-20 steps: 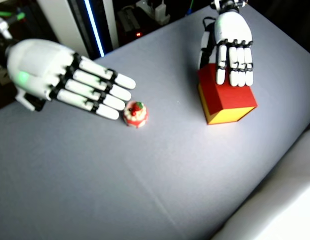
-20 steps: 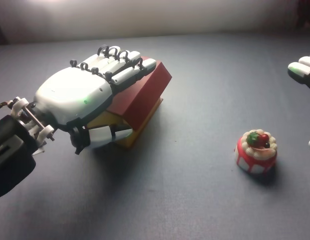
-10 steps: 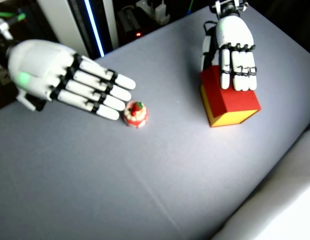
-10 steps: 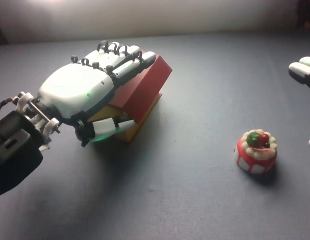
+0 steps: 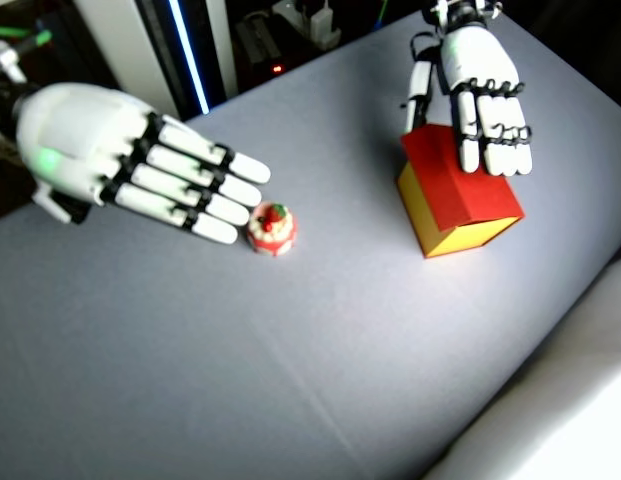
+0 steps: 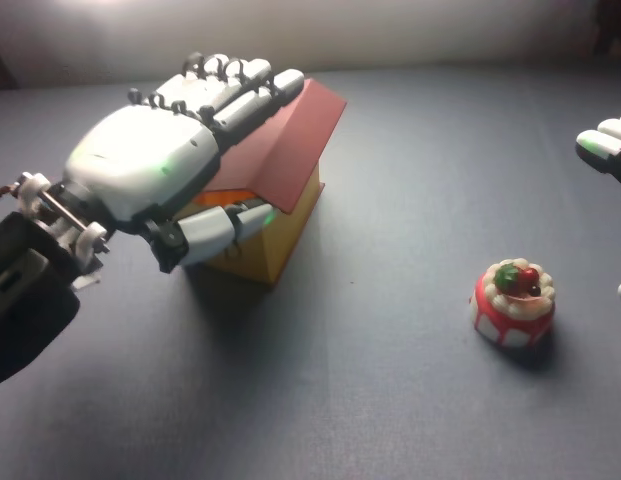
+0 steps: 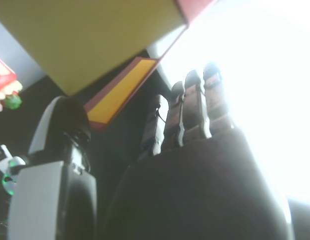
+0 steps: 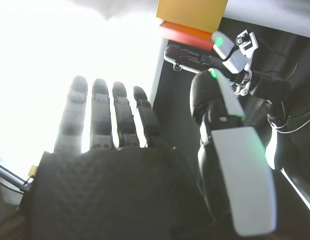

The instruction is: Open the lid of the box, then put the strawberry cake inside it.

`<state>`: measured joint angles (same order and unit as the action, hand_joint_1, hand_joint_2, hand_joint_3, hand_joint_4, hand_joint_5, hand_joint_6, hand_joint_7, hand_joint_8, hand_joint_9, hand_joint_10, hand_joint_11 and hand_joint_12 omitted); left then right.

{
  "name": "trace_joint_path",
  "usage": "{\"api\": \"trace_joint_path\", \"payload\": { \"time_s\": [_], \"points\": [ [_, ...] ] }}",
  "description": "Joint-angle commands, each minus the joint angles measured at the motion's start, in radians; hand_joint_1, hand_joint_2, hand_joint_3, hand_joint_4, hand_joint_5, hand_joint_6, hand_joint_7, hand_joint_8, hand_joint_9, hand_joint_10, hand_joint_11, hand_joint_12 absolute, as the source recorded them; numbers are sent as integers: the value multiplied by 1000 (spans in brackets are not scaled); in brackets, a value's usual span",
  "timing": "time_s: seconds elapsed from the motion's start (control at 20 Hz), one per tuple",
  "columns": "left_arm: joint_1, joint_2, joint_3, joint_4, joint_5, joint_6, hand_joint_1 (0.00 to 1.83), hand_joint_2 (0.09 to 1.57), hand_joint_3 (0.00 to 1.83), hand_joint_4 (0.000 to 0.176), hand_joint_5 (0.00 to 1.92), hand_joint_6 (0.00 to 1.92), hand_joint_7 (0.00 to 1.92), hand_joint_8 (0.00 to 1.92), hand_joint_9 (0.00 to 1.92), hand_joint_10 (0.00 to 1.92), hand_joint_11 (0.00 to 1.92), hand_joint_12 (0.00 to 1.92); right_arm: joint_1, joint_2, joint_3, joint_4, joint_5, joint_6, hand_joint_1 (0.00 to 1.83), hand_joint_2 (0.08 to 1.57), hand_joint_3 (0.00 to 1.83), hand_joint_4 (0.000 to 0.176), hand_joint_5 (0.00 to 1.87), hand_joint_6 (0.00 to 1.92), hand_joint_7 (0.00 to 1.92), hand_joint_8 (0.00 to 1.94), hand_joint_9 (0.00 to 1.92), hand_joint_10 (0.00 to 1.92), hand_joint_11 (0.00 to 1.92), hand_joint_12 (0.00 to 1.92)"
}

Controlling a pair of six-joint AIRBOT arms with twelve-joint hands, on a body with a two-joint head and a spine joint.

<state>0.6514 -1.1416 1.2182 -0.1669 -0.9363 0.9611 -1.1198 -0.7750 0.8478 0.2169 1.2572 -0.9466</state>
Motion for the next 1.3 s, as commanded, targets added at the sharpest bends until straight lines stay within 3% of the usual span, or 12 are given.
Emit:
{"api": "trace_joint_path", "payload": {
  "time_s": [0.0,0.1,0.2,0.35,0.5,0.7,0.9,0.95,1.05,1.15,1.2,1.25],
  "points": [
    [-7,11,-3,-4,-152,-2,600,1332,12,132,0,0,0,0,0,0,0,0,3,2,2,3,126,5,516,1346,3,0,0,0,0,0,0,0,0,0],
    [-9,20,-6,-15,-180,-4,678,1322,2,142,0,0,0,0,0,0,10,5,3,2,3,4,126,5,535,1342,1,0,0,0,0,0,0,0,0,0],
    [-10,26,-6,-31,-198,-4,602,1343,0,151,0,0,0,0,0,0,0,558,2,1,3,6,126,5,522,1338,0,0,0,0,0,0,0,0,0,0],
    [-11,35,-5,-57,-230,-7,655,1320,0,107,0,0,0,0,0,0,0,767,0,-1,4,9,126,5,490,1337,0,0,0,0,0,0,0,0,0,0],
    [-13,37,3,-80,-259,-26,552,1351,1,130,0,0,0,0,0,0,0,1016,-3,-3,5,12,126,5,472,1335,0,0,0,0,0,0,0,0,0,0],
    [-16,42,18,-131,-290,-43,472,1376,0,131,0,0,0,0,0,0,0,1151,-5,-6,8,12,126,7,476,1339,1,0,0,0,0,0,0,0,9,14],
    [-1,61,28,-196,-325,-62,494,1376,1,103,0,0,0,0,0,0,0,1107,-8,-8,9,16,126,10,532,1342,1,0,0,0,0,0,0,0,0,0],
    [7,65,30,-213,-337,-68,479,1392,1,84,0,0,0,0,0,0,0,67,-9,-8,9,17,126,10,609,1334,0,0,1,0,0,0,0,0,2,1],
    [23,75,32,-251,-356,-74,501,1397,2,74,0,0,0,0,0,0,0,13,-9,-8,9,18,126,10,615,1334,0,0,0,0,0,0,0,0,4,2],
    [41,84,34,-297,-369,-76,520,1399,1,106,0,0,0,0,0,0,2,1,-10,-8,9,19,126,11,597,1333,0,0,0,0,0,0,0,0,0,0],
    [54,89,36,-323,-370,-78,578,1395,0,84,0,0,0,0,0,0,11,6,-10,-8,9,19,126,11,606,1331,0,0,0,0,0,0,0,0,0,0],
    [64,93,38,-338,-368,-81,642,1343,30,91,0,0,0,0,0,0,0,275,-10,-8,9,19,126,12,628,1327,0,0,0,0,0,0,0,0,0,0]
  ]
}}
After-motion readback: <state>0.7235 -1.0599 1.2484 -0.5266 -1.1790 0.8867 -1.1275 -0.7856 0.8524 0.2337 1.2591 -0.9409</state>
